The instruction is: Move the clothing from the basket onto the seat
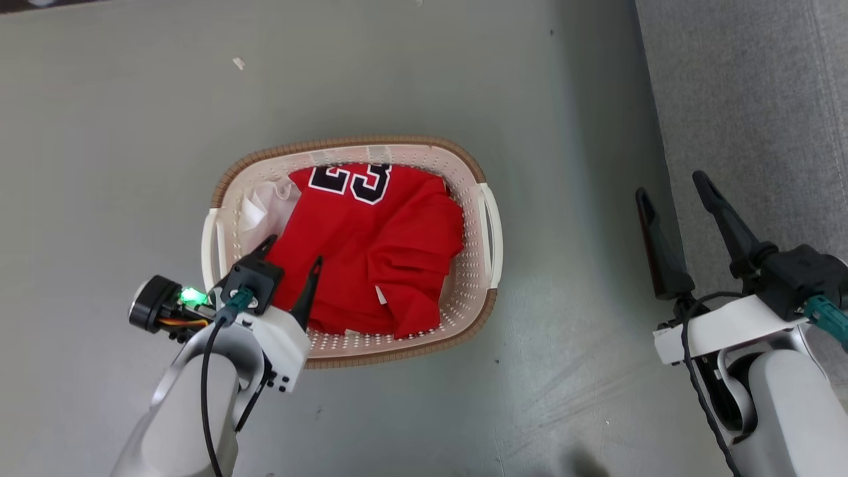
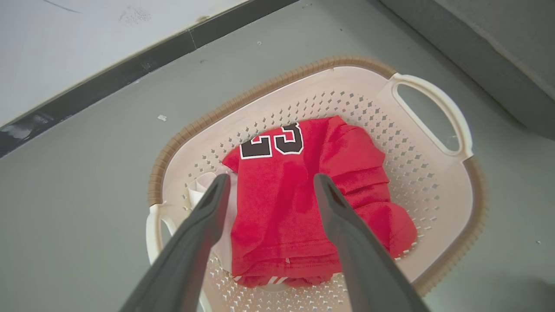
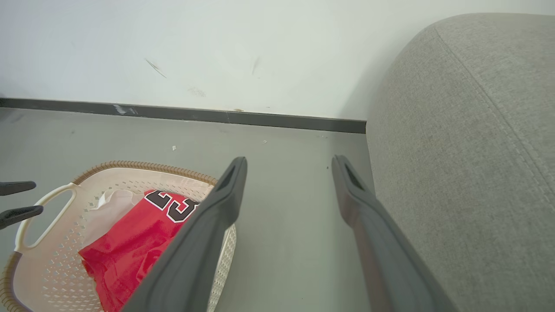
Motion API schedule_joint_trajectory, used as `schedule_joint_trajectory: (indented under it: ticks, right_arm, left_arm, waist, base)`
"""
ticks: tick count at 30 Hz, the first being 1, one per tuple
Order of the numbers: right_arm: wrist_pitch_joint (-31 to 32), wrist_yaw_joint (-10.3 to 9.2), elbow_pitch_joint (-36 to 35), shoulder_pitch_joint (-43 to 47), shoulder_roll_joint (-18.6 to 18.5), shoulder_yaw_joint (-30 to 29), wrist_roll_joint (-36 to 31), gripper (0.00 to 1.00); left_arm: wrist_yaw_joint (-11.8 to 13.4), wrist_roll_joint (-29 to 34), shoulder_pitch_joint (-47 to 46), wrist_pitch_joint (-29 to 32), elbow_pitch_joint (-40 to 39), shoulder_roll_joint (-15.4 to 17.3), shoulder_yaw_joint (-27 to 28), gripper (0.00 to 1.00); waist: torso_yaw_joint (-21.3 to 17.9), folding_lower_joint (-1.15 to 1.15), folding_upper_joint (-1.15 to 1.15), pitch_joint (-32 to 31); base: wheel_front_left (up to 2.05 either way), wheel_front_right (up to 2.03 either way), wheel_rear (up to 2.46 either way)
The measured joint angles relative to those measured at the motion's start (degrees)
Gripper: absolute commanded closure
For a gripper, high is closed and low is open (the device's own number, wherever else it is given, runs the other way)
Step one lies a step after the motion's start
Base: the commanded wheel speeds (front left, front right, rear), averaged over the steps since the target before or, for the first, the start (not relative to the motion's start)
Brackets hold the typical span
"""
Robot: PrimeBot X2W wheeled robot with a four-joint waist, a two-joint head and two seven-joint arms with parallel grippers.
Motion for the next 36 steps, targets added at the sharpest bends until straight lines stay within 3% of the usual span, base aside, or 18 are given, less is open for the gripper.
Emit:
schedule_joint_trajectory:
  ticks: [36]
  right_arm:
    - [0.0, 0.01, -0.37, -9.57, 0.64, 2.27, 1.24, 0.0]
  left_arm:
    - [3.36, -0.98, -14.61, 2.03, 11.0, 2.18, 4.9, 0.0]
  waist:
    - [-6.66, 0.0, 0.0, 15.17]
  base:
    - [0.0, 0.0, 0.0]
